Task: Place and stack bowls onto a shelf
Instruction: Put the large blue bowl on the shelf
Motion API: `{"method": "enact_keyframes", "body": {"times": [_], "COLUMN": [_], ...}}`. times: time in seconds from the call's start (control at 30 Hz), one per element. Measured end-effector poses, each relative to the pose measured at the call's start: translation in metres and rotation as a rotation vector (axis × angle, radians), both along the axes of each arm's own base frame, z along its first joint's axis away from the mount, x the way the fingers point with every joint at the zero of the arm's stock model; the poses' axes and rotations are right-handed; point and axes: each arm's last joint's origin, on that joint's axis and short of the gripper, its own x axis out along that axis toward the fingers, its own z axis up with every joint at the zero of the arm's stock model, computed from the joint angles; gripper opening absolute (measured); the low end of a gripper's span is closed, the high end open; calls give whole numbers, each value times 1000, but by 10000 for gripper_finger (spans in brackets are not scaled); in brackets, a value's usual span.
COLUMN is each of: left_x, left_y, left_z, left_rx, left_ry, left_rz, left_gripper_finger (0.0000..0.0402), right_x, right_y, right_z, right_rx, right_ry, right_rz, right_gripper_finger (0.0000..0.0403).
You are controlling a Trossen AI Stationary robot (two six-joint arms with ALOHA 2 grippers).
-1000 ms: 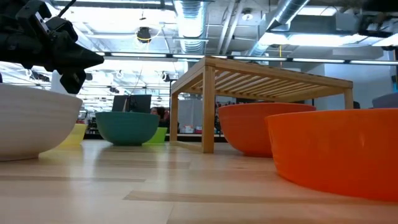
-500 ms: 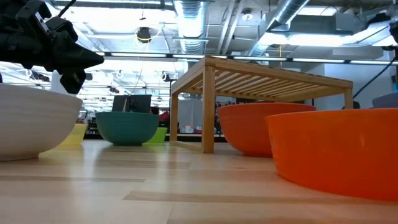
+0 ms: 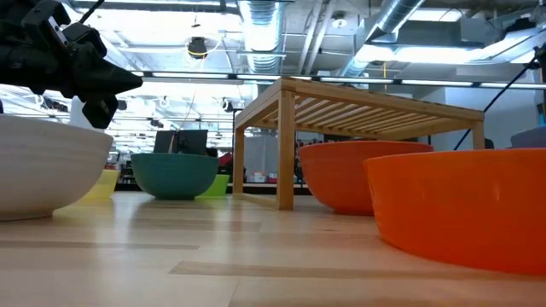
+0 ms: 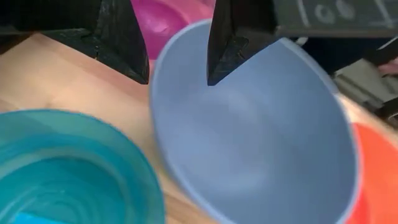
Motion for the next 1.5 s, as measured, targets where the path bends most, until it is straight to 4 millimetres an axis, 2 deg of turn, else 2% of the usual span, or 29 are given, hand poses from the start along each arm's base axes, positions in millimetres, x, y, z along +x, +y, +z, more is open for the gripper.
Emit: {"method": "enact_keyframes", "body": {"times": [0.17, 0.23, 0.3, 0.4, 0.43, 0.63, 0.7, 0.8, 0.9, 1.03, 1.13, 1.23, 1.33, 1.4, 1.5], "left_x": [0, 0, 0, 0, 0, 0, 0, 0, 0, 0, 0, 0, 0, 0, 0], "left_y": [0, 0, 0, 0, 0, 0, 0, 0, 0, 0, 0, 0, 0, 0, 0], "left_z": [0, 0, 0, 0, 0, 0, 0, 0, 0, 0, 0, 0, 0, 0, 0], "left_rx": [0, 0, 0, 0, 0, 0, 0, 0, 0, 0, 0, 0, 0, 0, 0], "left_ry": [0, 0, 0, 0, 0, 0, 0, 0, 0, 0, 0, 0, 0, 1, 1], "left_rz": [0, 0, 0, 0, 0, 0, 0, 0, 0, 0, 0, 0, 0, 0, 0], "left_gripper_finger": [0, 0, 0, 0, 0, 0, 0, 0, 0, 0, 0, 0, 0, 0, 0], "right_x": [6, 8, 10, 13, 14, 16, 17, 20, 27, 31, 25, 8, -9, -17, -17], "right_y": [4, 6, 8, 7, 7, -5, -10, -20, -39, -82, -120, -155, -184, -202, -227], "right_z": [-12, -15, -15, -12, -10, 9, 23, 57, 98, 143, 176, 199, 214, 215, 210], "right_rx": [-35, -37, -22, 8, 19, 104, 139, 227, 230, 9, -172, -346, -479, -528, -543], "right_ry": [61, 58, 55, 32, 14, -93, -161, -283, -430, -510, -539, -453, -311, -196, -85], "right_rz": [2, 15, 16, 7, 19, 9, 40, 42, -37, -196, -319, -410, -501, -536, -528], "right_gripper_finger": [183, 168, 130, 41, 27, 26, 26, 26, 26, 26, 26, 26, 26, 26, 26]}}
